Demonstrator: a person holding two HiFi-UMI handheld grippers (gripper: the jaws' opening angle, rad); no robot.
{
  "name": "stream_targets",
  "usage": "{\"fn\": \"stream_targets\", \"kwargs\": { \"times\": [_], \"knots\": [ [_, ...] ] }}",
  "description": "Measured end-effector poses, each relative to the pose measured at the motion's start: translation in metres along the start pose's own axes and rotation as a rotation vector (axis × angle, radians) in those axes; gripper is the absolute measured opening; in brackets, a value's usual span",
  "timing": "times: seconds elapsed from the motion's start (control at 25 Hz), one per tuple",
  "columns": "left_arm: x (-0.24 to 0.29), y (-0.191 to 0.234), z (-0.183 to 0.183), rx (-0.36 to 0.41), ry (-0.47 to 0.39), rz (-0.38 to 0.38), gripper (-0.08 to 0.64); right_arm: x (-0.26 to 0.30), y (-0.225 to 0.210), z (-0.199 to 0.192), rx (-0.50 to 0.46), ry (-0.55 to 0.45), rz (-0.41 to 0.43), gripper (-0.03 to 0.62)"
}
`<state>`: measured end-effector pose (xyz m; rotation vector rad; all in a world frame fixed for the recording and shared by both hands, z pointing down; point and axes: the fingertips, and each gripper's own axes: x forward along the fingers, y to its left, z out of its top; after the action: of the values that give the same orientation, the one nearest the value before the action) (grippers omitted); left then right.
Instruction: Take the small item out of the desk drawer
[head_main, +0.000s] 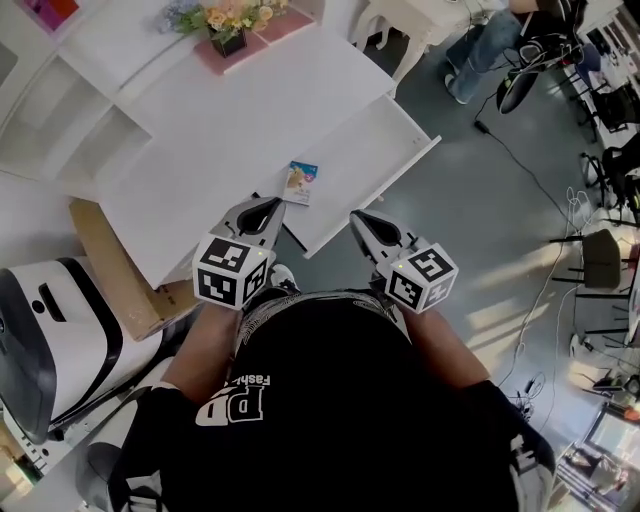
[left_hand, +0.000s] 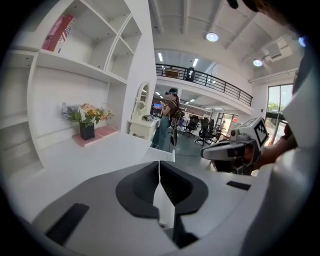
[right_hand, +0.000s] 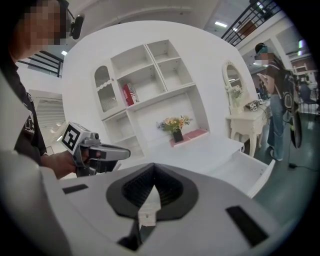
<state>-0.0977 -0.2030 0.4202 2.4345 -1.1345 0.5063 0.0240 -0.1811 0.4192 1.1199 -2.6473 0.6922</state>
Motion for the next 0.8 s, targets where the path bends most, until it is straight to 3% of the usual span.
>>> {"fn": "stream_targets", "kwargs": {
  "times": [0.44, 0.6, 0.8],
  "knots": [
    [0.033, 0.038, -0.022, 0.034, 0.095, -0.097, 0.017, 0.043, -0.009, -0.005, 0.049, 0.018, -0.087, 0.009],
    [0.046, 0.043, -0.029, 0.032, 0.122, -0.089, 0.017, 0.05, -0.024, -0.002, 0.056, 0.029, -0.092, 0.009],
    [0.067, 0.049, -0.037, 0.022, 0.15, -0.037, 0.017, 0.064, -0.042, -0.001, 0.044, 0.067, -0.039, 0.009]
  ]
}}
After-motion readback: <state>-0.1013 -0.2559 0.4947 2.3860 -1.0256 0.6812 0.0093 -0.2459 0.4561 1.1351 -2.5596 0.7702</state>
